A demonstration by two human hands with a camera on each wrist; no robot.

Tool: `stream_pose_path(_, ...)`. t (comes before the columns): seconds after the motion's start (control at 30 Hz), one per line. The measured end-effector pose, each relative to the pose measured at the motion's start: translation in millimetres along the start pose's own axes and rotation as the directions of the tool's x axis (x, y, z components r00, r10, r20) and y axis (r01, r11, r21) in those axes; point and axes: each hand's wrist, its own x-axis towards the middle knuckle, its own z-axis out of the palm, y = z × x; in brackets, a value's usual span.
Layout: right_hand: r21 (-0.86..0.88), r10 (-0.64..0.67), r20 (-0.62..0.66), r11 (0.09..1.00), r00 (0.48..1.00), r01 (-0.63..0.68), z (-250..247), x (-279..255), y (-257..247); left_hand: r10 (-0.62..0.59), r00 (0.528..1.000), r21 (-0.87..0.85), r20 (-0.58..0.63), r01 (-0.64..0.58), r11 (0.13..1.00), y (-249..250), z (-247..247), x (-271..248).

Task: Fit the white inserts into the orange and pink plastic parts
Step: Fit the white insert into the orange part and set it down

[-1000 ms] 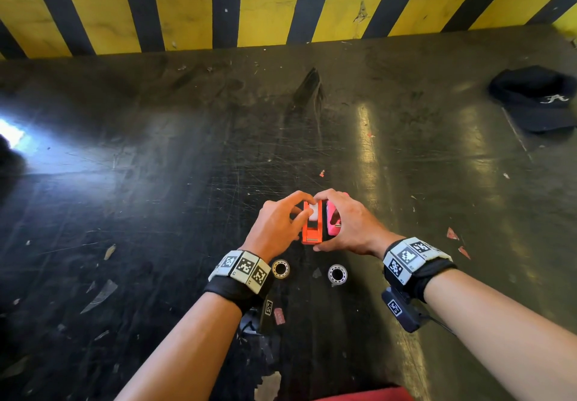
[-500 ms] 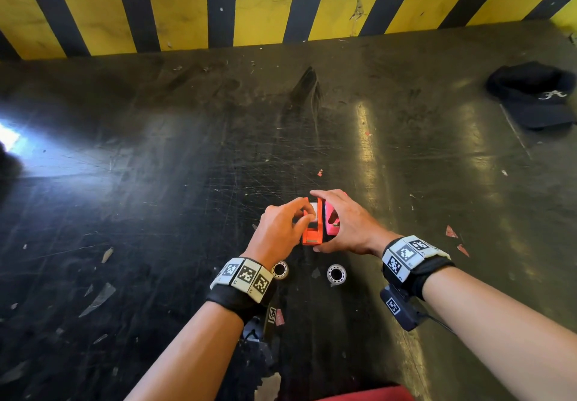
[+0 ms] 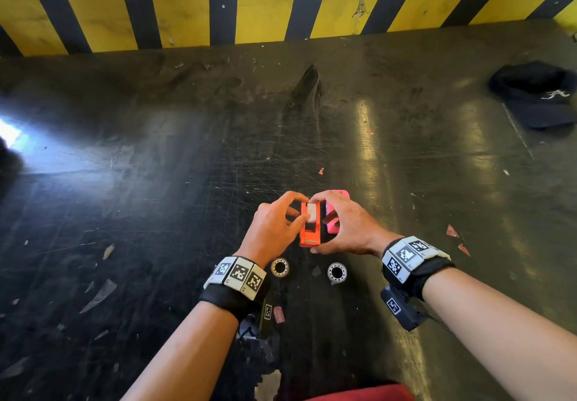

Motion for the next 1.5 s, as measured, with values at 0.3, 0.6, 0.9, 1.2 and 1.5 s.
stream_pose_path(0.3,-0.062,-0.043,0.001,0.997,0.999,0.043,1.8,-2.9,-4.2,-0.008,0.999,0.063,0.051,0.005,0.998,-0.9,-5.4,3.7)
stream_pose_path(0.6,-0.065,-0.030,0.023,0.997,0.999,0.031,3.7,-4.6,-6.6,-0.011,0.995,0.136,0.097,-0.003,0.991,5.2,-10.7,9.4)
stream_pose_path(0.9,-0.063,-0.001,0.055,0.998,0.998,0.004,6.5,-7.2,-7.1,0.123,0.985,0.321,0.117,-0.155,0.934,0.8,-2.4,5.5)
stream_pose_path(1.2,-0.052,0.030,0.042,0.998,0.999,-0.027,5.7,-5.5,-2.9,0.109,0.984,0.474,0.144,-0.165,0.865,9.9,1.9,-3.8)
stream_pose_path(1.5,-0.089,0.022,0.100,0.996,0.995,-0.013,8.3,-4.5,-6.0,0.054,0.982,0.514,0.182,-0.141,0.846,19.0,0.1,-14.4)
